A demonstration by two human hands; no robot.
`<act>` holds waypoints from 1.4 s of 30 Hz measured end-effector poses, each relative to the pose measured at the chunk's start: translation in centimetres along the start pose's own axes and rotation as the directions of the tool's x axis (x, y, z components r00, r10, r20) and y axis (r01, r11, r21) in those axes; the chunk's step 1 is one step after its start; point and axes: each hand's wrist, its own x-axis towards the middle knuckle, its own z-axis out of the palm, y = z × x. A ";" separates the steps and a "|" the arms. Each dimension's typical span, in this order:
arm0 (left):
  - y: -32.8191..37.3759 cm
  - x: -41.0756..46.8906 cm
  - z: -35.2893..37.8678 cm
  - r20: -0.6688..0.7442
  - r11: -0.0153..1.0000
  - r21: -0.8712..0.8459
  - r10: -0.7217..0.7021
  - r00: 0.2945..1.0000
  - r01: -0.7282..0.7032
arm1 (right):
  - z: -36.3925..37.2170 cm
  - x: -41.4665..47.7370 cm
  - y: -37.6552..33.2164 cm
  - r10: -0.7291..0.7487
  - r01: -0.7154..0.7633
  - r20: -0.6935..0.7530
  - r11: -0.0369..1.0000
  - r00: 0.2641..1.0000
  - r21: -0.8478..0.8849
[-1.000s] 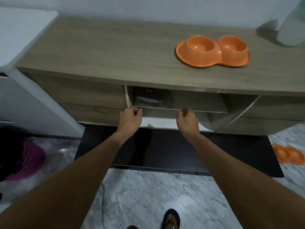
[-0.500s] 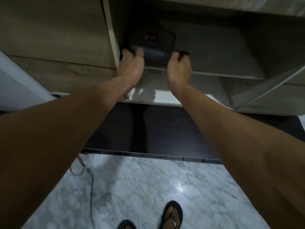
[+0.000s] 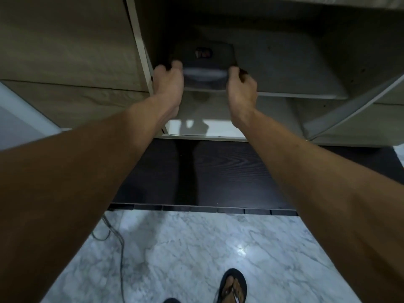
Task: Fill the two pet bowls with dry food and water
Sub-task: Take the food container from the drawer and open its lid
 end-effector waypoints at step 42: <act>26.3 -9.6 -5.2 0.017 0.964 -0.191 -0.184 0.983 0.184 | -6.6 -9.7 -26.7 0.064 -0.064 0.033 0.998 0.997 -0.012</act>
